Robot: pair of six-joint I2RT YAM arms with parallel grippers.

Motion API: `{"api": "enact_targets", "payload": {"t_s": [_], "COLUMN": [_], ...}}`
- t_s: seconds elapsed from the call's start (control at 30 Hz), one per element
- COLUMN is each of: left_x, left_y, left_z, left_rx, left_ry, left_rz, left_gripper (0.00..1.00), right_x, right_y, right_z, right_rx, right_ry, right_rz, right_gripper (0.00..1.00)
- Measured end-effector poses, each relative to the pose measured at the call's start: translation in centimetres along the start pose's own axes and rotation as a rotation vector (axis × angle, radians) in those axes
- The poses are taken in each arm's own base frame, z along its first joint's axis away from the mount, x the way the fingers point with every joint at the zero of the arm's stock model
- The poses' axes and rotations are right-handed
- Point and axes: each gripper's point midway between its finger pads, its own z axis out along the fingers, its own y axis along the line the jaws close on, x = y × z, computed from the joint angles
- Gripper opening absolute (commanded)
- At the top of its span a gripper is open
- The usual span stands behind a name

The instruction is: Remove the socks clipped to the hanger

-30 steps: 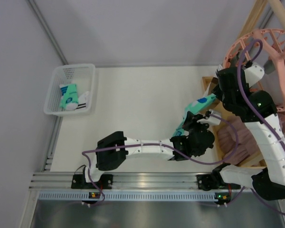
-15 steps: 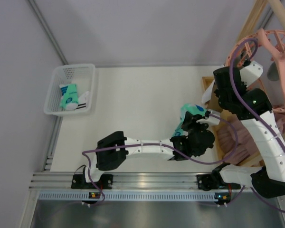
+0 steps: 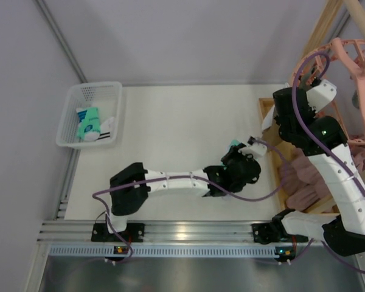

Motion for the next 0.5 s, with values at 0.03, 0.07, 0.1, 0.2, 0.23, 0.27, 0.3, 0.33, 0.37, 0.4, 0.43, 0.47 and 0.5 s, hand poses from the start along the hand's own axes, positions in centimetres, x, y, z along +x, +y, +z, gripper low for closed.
{"api": "enact_targets", "payload": {"t_s": [0.03,0.07,0.1,0.2,0.23,0.27,0.3,0.33,0.37,0.4,0.43,0.47,0.5], "left_x": [0.5,0.9,1.4,2.2,2.2,2.1,2.2,2.2,2.1,2.2,2.4,3.0,3.7], "left_y": [0.5,1.5,3.4,12.7,16.4,20.0,22.8,25.8,28.5,31.0,32.9,35.6,38.1], "left_z": [0.7,1.4,2.4,6.1,7.3,8.0,8.4,8.8,9.1,9.4,9.6,9.9,10.0], "left_rx": [0.054,0.09,0.118,0.07,0.029,-0.009,-0.04,-0.073,-0.097,-0.124,-0.149,-0.181,-0.214], "left_ry": [0.025,0.047,0.078,0.149,0.156,0.158,0.165,0.171,0.173,0.177,0.18,0.193,0.209], "left_rz": [-0.028,-0.061,-0.109,-0.273,-0.335,-0.388,-0.418,-0.452,-0.477,-0.499,-0.513,-0.528,-0.542], "left_gripper": [0.0,0.0,0.0,0.0,0.0,0.0,0.0,0.0,0.0,0.0,0.0,0.0,0.0], "right_x": [0.0,0.0,0.1,0.2,0.2,0.2,0.2,0.2,0.2,0.2,0.1,0.1,0.1], "right_y": [0.0,-0.1,-0.2,-0.4,-0.5,-0.6,-0.7,-0.8,-0.8,-0.9,-0.9,-0.9,-1.0], "right_z": [-0.1,-0.2,-0.2,-0.5,-0.6,-0.7,-0.8,-0.8,-0.9,-1.0,-1.1,-1.2,-1.2], "right_rx": [-0.004,-0.009,-0.012,-0.024,-0.029,-0.032,-0.034,-0.037,-0.041,-0.044,-0.047,-0.051,-0.054], "right_ry": [0.0,0.001,0.002,0.006,0.006,0.008,0.008,0.008,0.009,0.009,0.009,0.011,0.011], "right_rz": [0.004,0.007,0.009,0.013,0.014,0.015,0.016,0.018,0.02,0.021,0.023,0.02,0.02], "right_gripper": [0.0,0.0,0.0,0.0,0.0,0.0,0.0,0.0,0.0,0.0,0.0,0.0,0.0]}}
